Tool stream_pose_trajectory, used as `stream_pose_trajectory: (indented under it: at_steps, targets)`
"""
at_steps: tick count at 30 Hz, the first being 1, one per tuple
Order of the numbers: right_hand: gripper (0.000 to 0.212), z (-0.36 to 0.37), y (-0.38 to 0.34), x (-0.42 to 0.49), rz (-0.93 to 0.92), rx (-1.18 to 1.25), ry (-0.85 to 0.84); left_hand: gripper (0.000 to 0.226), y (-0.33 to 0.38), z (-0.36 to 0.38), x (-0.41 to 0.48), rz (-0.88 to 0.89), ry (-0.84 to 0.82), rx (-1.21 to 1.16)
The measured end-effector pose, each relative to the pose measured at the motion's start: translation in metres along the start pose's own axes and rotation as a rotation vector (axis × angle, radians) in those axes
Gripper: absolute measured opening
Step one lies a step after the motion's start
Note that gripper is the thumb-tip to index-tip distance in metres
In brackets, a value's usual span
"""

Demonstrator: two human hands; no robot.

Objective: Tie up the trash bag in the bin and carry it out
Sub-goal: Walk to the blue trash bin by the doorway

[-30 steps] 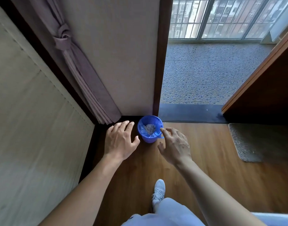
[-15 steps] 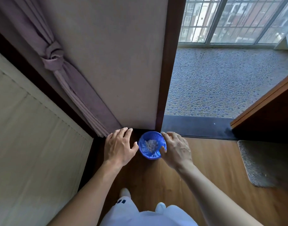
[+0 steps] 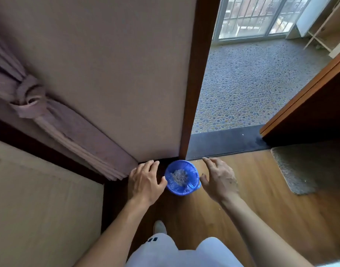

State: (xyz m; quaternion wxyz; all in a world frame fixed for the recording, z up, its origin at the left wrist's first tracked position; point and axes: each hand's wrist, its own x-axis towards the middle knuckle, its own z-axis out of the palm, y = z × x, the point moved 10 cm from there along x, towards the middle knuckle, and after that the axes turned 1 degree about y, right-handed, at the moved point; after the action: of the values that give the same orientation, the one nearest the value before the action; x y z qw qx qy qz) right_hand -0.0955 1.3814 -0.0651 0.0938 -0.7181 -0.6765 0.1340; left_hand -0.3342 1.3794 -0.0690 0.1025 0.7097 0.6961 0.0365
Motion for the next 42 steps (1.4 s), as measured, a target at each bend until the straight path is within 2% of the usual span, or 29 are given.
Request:
stream_pose_trajectory:
  at_steps: [5, 10, 18, 25, 33, 39, 42]
  targets:
    - [0.058, 0.015, 0.01, 0.005, 0.074, 0.019, 0.014, 0.065, -0.01, 0.031, 0.01, 0.066, -0.082, 0.004]
    - [0.056, 0.053, 0.037, 0.011, 0.144, 0.058, -0.017, 0.063, -0.017, 0.073, 0.017, 0.036, -0.147, -0.011]
    - [0.055, 0.153, 0.095, 0.024, 0.189, 0.094, -0.144, 0.062, -0.026, 0.178, 0.033, -0.022, -0.228, -0.035]
    - [0.051, 0.272, 0.162, 0.038, 0.208, 0.099, -0.205, 0.058, -0.035, 0.307, 0.049, -0.088, -0.266, -0.054]
    - [0.048, 0.415, 0.235, 0.065, 0.212, 0.102, -0.246, 0.057, -0.078, 0.46, 0.071, -0.197, -0.266, -0.055]
    - [0.048, 0.505, 0.282, 0.112, 0.195, 0.054, -0.221, 0.055, -0.124, 0.548, 0.121, -0.254, -0.169, -0.132]
    - [0.048, 0.539, 0.3, 0.14, 0.184, 0.06, -0.195, 0.059, -0.139, 0.58, 0.153, -0.216, -0.108, -0.212]
